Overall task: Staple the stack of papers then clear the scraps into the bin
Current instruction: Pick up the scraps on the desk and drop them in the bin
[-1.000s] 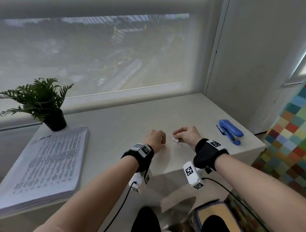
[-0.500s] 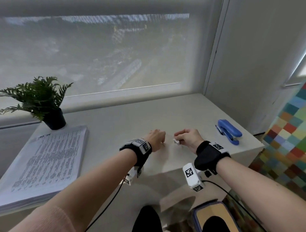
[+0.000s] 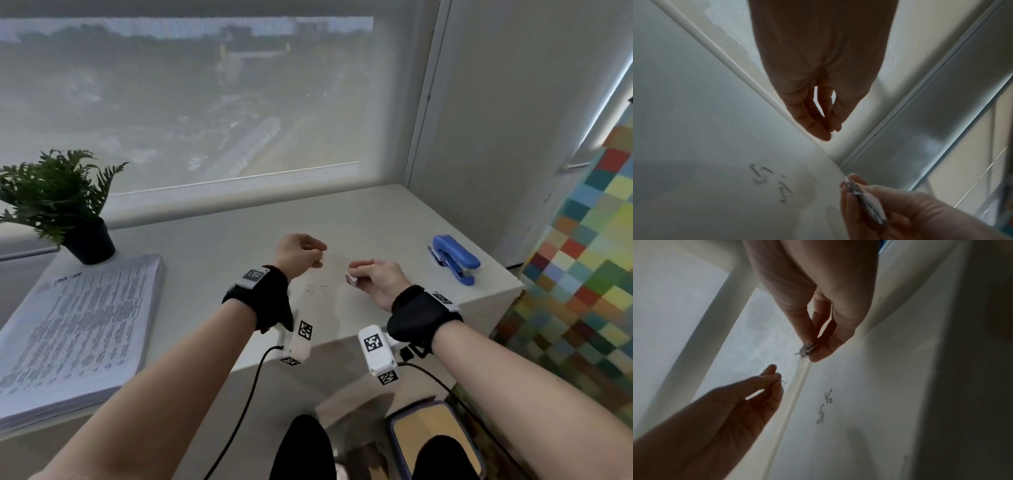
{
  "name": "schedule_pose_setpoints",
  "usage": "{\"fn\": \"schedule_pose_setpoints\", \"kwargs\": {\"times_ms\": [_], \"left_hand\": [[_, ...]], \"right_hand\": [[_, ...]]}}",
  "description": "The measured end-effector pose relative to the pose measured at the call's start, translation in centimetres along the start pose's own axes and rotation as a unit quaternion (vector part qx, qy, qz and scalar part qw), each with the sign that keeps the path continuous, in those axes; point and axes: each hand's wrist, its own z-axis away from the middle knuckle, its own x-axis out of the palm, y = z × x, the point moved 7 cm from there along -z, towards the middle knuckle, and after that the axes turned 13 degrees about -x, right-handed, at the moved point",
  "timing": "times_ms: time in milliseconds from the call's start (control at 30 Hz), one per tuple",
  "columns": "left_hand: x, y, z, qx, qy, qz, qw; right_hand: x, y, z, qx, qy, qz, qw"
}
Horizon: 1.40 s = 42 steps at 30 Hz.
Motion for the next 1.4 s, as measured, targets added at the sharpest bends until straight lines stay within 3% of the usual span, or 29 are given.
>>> {"fn": "schedule_pose_setpoints", "kwargs": {"times_ms": [433,700,833,967,1267,1400], "left_hand": [[5.6,3.4,5.2,0.011,-0.106,0.25,0.962],[16.7,2.8,10.2,0.025,-0.237,0.163,0.957],[23.5,-1.9,11.9,0.008,-0.32,0.076,0.944],[28.9,-8.8,10.3,-0.051,-0.341,0.012,0.938],[36.0,-26.5,3.2,-0.192,-0.314,-0.119,0.922],[37.4,-31.4,0.8,-0.212,-0.31,-0.214,0.902]], "right_hand": [[-7.1,-5.6,3.5,-0.043,0.017,-0.146,0.988],[-17.7,-4.4,8.8,-0.015,0.047,-0.053,0.997],[-23.1,0.4,10.0,0.039,0.07,-0.005,0.997],[-27.2,6.9,9.8,0.096,0.081,0.058,0.99],[-31.3,23.0,7.7,0.216,0.024,0.148,0.965],[-32.4,28.3,6.2,0.232,0.001,0.229,0.945]]}}
